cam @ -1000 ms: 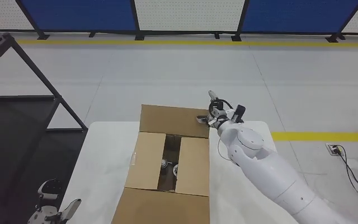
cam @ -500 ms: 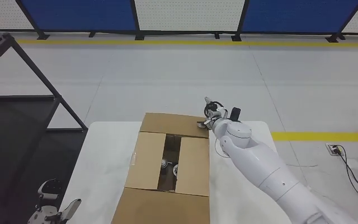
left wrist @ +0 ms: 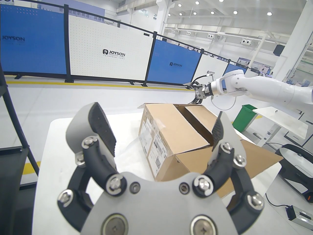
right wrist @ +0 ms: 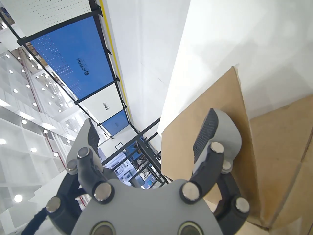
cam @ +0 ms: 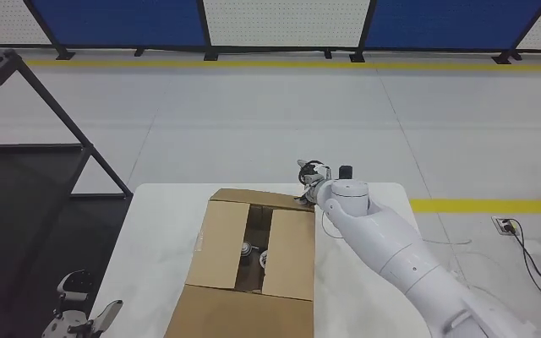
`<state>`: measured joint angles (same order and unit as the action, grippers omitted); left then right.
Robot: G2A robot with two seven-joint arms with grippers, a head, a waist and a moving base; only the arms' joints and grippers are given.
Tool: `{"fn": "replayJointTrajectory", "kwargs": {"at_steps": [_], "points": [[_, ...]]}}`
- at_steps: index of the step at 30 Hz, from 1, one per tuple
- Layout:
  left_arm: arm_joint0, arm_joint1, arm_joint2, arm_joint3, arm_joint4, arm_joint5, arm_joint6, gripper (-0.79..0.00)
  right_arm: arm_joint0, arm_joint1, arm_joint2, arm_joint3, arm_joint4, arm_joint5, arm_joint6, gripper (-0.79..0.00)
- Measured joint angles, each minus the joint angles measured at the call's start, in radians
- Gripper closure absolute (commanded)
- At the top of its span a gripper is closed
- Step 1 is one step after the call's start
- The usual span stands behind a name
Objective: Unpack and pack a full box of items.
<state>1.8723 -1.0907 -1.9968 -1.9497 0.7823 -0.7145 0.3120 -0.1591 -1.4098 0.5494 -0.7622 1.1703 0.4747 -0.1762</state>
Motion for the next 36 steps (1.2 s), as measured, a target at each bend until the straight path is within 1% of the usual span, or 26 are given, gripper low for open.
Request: {"fn": "replayJointTrajectory", "kwargs": {"at_steps": [7, 9, 12, 13, 18, 21, 23, 25, 27, 30, 31, 34, 36], "points": [[0.0, 0.0, 0.0, 0.0, 0.0, 0.0, 0.0, -0.785, 0.006, -0.021, 0.016, 0.044, -0.042, 0.019, 0.04, -0.785], [0.0, 0.0, 0.0, 0.0, 0.0, 0.0, 0.0, -0.785, 0.004, -0.023, 0.028, 0.047, -0.054, -0.018, 0.05, -0.785], [0.0, 0.0, 0.0, 0.0, 0.0, 0.0, 0.0, -0.785, -0.011, -0.02, 0.062, 0.036, -0.064, -0.117, 0.081, -0.785], [0.0, 0.0, 0.0, 0.0, 0.0, 0.0, 0.0, -0.785, -0.02, -0.015, 0.079, 0.028, -0.069, -0.157, 0.095, -0.785], [0.0, 0.0, 0.0, 0.0, 0.0, 0.0, 0.0, -0.785, -0.069, 0.009, 0.166, -0.035, -0.07, -0.281, 0.134, -0.785], [0.0, 0.0, 0.0, 0.0, 0.0, 0.0, 0.0, -0.785, -0.122, 0.037, 0.229, -0.117, -0.086, -0.33, 0.216, -0.785], [0.0, 0.0, 0.0, 0.0, 0.0, 0.0, 0.0, -0.785, -0.173, 0.064, 0.275, -0.195, -0.123, -0.347, 0.295, -0.785], [0.0, 0.0, 0.0, 0.0, 0.0, 0.0, 0.0, -0.785, -0.234, 0.096, 0.325, -0.284, -0.188, -0.347, 0.392, -0.785], [0.0, 0.0, 0.0, 0.0, 0.0, 0.0, 0.0, -0.785, -0.29, 0.125, 0.37, -0.364, -0.251, -0.332, 0.46, -0.785], [0.0, 0.0, 0.0, 0.0, 0.0, 0.0, 0.0, -0.785, -0.39, 0.166, 0.44, -0.507, -0.34, -0.291, 0.572, -0.785], [0.0, 0.0, 0.0, 0.0, 0.0, 0.0, 0.0, -0.785, -0.427, 0.18, 0.464, -0.557, -0.369, -0.263, 0.626, -0.785], [0.0, 0.0, 0.0, 0.0, 0.0, 0.0, 0.0, -0.785, -0.473, 0.201, 0.5, -0.625, -0.418, -0.185, 0.725, -0.785], [0.0, 0.0, 0.0, 0.0, 0.0, 0.0, 0.0, -0.785, -0.472, 0.201, 0.499, -0.624, -0.418, -0.185, 0.722, -0.785]]}}
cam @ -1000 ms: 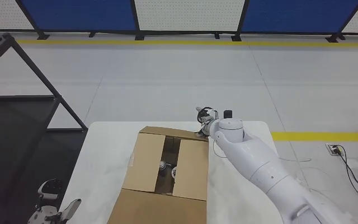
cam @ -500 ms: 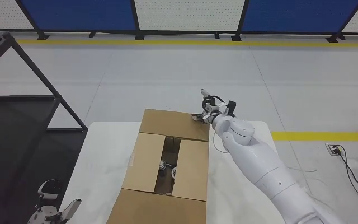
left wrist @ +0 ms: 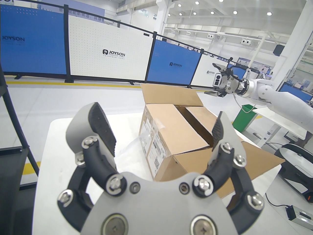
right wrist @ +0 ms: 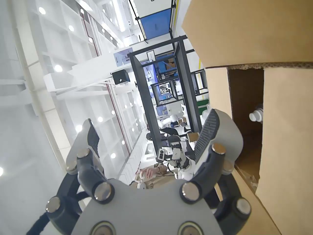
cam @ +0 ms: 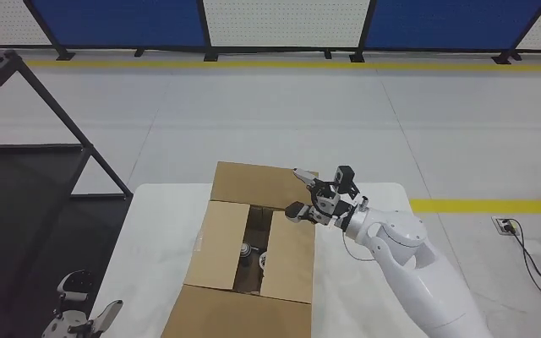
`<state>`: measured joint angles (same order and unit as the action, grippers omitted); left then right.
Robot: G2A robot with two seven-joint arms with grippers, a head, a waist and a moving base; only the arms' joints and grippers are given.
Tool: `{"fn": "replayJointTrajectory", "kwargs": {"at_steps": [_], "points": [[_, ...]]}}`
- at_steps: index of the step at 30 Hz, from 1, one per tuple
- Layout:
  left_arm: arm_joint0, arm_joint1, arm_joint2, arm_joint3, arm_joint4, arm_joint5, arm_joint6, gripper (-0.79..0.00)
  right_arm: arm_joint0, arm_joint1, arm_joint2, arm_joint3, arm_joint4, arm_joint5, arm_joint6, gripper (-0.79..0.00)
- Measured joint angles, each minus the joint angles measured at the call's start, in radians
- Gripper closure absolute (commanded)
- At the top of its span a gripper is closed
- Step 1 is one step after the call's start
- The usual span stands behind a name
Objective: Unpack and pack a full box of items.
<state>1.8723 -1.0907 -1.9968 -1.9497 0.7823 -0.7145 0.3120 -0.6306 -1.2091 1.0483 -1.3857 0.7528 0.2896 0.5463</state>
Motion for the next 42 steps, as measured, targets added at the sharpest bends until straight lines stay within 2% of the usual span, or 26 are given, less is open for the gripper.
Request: {"fn": "replayJointTrajectory", "kwargs": {"at_steps": [8, 13, 17, 25, 42], "points": [[-0.002, 0.0, 0.002, 0.004, -0.004, 0.006, -0.007, -0.785, -0.004, -0.001, -0.006, -0.007, -0.003, -0.011, 0.004, -0.785], [-0.042, -0.001, 0.001, 0.039, -0.012, 0.075, -0.066, -0.785, 0.001, 0.004, -0.051, -0.034, -0.123, -0.039, 0.163, -0.785], [-0.059, -0.003, -0.003, 0.07, 0.006, 0.087, -0.065, -0.785, 0.037, -0.003, -0.114, -0.033, -0.23, -0.034, 0.227, -0.785], [-0.077, -0.003, -0.034, 0.145, 0.011, 0.081, -0.08, -0.785, 0.143, -0.054, -0.278, 0.038, -0.359, -0.013, 0.203, -0.785], [-0.086, -0.011, -0.032, 0.155, -0.011, 0.09, -0.098, -0.785, 0.259, -0.156, -0.431, 0.229, -0.398, -0.011, 0.192, -0.785]]}}
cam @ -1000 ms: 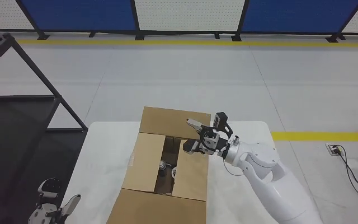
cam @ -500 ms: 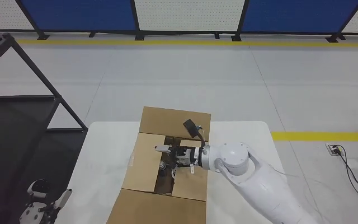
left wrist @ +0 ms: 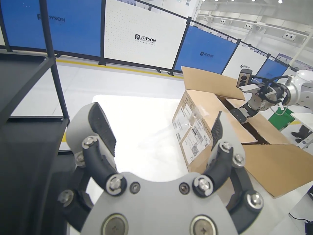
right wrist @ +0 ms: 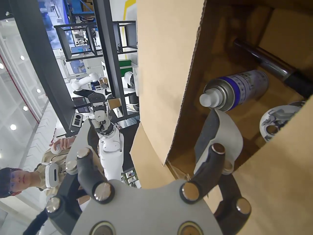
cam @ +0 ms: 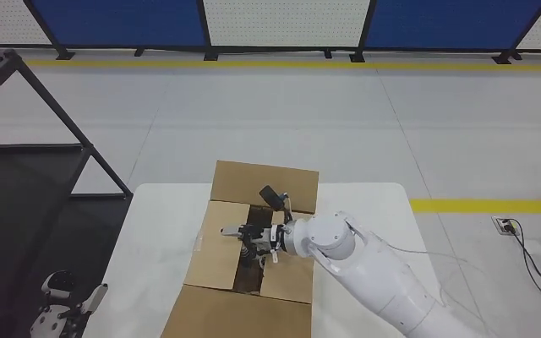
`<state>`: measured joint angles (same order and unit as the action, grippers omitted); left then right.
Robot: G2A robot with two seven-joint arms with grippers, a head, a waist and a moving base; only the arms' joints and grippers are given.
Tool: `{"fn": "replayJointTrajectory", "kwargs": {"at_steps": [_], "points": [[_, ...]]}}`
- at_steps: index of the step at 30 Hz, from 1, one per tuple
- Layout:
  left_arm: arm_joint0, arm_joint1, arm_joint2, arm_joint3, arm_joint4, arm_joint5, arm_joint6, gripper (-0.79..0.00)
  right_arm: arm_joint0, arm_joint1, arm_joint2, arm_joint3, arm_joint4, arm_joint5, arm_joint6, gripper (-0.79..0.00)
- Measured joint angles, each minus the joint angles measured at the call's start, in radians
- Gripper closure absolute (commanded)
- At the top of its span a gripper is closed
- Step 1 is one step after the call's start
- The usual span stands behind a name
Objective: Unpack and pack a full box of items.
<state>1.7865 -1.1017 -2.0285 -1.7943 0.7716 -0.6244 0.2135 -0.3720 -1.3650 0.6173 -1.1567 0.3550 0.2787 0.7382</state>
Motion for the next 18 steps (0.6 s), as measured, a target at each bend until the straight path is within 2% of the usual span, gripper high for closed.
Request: {"fn": "replayJointTrajectory", "kwargs": {"at_steps": [10, 18], "points": [[0.0, 0.0, 0.0, 0.0, 0.0, 0.001, 0.0, -0.785, -0.002, -0.046, 0.003, 0.053, 0.065, -0.118, -0.012, -0.785], [-0.002, -0.004, 0.013, -0.018, 0.007, 0.018, -0.022, -0.785, -0.022, -0.064, 0.048, 0.02, 0.136, -0.19, -0.036, -0.785]]}}
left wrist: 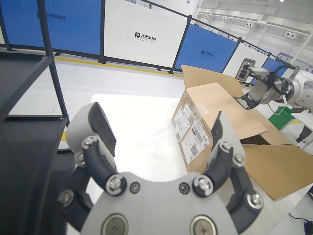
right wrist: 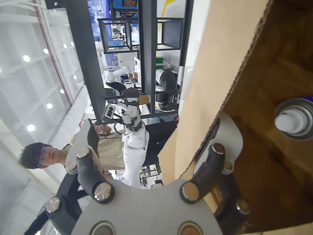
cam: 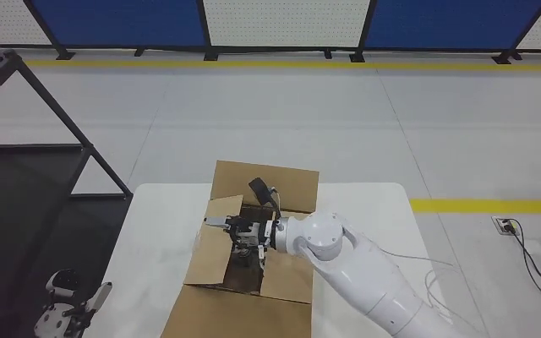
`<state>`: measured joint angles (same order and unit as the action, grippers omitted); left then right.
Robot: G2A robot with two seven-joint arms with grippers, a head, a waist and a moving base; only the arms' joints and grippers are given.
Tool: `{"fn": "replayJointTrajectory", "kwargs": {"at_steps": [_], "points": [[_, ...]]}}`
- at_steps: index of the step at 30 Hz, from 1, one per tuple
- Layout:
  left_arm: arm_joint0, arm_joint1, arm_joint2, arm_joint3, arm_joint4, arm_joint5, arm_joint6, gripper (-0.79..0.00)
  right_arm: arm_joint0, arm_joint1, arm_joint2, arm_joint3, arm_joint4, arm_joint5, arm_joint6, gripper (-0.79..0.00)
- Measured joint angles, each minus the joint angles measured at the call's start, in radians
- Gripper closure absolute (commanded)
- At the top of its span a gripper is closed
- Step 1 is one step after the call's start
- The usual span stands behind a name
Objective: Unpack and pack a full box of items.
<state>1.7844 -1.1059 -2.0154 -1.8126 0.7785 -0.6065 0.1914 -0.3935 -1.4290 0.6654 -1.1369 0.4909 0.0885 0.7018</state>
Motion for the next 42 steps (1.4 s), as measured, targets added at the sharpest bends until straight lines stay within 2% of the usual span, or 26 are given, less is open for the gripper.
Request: {"fn": "replayJointTrajectory", "kwargs": {"at_steps": [9, 15, 20, 25, 37, 42], "points": [[0.009, -0.009, 0.011, -0.018, -0.018, 0.03, 0.015, -0.785, 0.022, -0.054, -0.023, -0.013, 0.078, -0.048, -0.022, -0.785], [0.023, -0.016, 0.005, -0.035, -0.053, 0.064, 0.023, -0.785, 0.068, -0.118, -0.075, 0.054, 0.119, -0.071, -0.099, -0.785], [0.034, -0.022, 0.002, -0.061, -0.063, 0.097, 0.015, -0.785, 0.118, -0.187, -0.143, 0.141, 0.112, -0.083, -0.16, -0.785], [0.036, -0.022, 0.011, -0.078, -0.084, 0.091, -0.055, -0.785, 0.134, -0.24, -0.165, 0.247, 0.133, -0.174, -0.14, -0.785], [0.034, -0.022, 0.011, -0.081, -0.084, 0.091, -0.059, -0.785, 0.133, -0.244, -0.161, 0.264, 0.137, -0.18, -0.133, -0.785], [0.015, -0.024, 0.034, -0.138, -0.041, 0.122, -0.081, -0.785, 0.087, -0.241, -0.134, 0.234, 0.112, -0.192, -0.163, -0.785]]}}
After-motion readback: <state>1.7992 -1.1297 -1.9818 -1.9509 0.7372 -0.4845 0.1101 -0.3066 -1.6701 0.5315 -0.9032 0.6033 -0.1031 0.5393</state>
